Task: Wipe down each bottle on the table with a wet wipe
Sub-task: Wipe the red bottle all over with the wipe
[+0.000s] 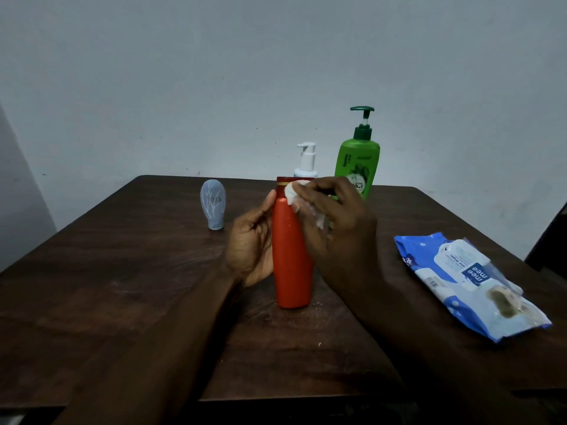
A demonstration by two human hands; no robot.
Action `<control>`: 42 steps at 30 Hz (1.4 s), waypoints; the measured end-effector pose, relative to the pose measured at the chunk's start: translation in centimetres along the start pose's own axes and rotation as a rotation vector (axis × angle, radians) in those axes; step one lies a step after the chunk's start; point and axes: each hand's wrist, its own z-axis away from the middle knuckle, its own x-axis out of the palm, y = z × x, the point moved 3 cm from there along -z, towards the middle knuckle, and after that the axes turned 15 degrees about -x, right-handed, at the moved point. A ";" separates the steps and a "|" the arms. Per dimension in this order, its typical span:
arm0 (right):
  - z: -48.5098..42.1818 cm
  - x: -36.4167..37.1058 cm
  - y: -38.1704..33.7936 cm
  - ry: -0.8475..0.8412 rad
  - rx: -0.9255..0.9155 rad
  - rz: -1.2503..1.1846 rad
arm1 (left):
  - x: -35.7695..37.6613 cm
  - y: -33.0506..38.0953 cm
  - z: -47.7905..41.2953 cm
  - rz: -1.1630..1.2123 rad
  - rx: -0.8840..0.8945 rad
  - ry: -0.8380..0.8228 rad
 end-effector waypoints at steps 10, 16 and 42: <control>-0.2 1.0 1.0 -0.213 -0.132 0.018 | -0.3 -0.2 -0.3 0.022 -0.040 0.008; 2.1 0.6 0.5 -0.318 -0.174 -0.011 | -0.6 -0.5 -0.4 0.039 -0.067 0.051; -0.4 1.1 1.2 -0.298 -0.121 -0.035 | -1.0 -0.5 -0.5 0.026 -0.060 0.035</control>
